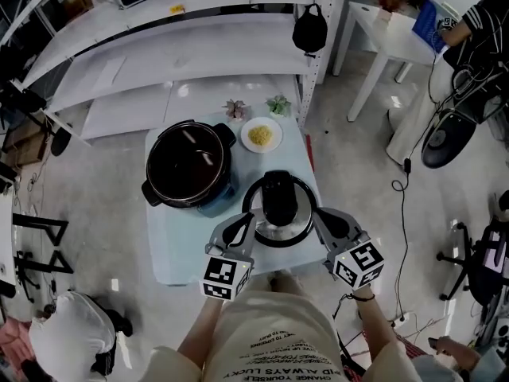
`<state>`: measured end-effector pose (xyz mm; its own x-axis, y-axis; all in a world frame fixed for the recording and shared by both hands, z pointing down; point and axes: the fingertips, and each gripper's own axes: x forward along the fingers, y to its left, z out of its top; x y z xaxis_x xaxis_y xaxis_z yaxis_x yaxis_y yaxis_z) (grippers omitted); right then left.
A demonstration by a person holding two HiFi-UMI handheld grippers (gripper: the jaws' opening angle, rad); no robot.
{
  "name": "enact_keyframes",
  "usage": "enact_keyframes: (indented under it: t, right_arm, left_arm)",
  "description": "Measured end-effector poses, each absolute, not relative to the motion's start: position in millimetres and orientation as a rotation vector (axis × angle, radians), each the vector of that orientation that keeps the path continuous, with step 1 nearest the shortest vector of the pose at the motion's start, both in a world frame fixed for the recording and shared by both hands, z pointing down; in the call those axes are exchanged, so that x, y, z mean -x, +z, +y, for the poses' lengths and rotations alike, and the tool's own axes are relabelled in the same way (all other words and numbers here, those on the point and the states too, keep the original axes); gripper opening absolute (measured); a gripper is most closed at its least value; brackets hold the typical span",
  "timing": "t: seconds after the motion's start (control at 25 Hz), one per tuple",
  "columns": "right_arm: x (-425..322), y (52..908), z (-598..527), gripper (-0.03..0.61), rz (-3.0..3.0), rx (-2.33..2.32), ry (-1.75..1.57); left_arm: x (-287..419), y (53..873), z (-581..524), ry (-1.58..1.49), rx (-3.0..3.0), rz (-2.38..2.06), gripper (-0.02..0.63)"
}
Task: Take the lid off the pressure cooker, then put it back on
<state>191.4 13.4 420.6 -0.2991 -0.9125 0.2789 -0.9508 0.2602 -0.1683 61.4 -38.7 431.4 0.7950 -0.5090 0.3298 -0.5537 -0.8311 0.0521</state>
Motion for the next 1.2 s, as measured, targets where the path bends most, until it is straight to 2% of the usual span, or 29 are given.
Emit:
enact_keyframes:
  t: [0.52,0.8,0.84,0.88,0.92,0.96,1.0,1.12,1.2]
  right_arm:
    - [-206,373,21,0.005,-2.395,-2.009,0.277]
    - [-208,364,14,0.008,-2.519,-1.867,0.209]
    - [-208,364,13,0.009,-2.547,-1.821,0.208]
    - [-208,363,12,0.012,-2.573,-1.781,0.209]
    - [-209,362,11,0.058,-2.597,-1.746,0.212]
    - [-210,361,10,0.151,-2.62,-1.713,0.214]
    - [-211,360,8,0.195,-2.64,-1.681,0.21]
    - [-213,361,2,0.281,-2.682,-1.573,0.196]
    - [-214,367,-1,0.306,-2.689,-1.492,0.196]
  left_arm:
    - [-45,397,-52,0.339,-2.906,-0.87,0.028]
    - [-58,387,-47,0.386,-2.989,-0.756,0.032]
    - [-61,387,-45,0.398,-2.992,-0.729,0.05]
    - [-64,385,-43,0.4,-2.987,-0.709,0.148]
    - [-66,383,-42,0.397,-2.98,-0.698,0.223]
    - [-69,381,-41,0.396,-2.981,-0.697,0.245]
    - [-71,379,-41,0.404,-2.993,-0.7,0.257]
    - [-79,380,-42,0.472,-3.032,-0.689,0.296]
    - [-83,386,-40,0.536,-3.042,-0.665,0.304]
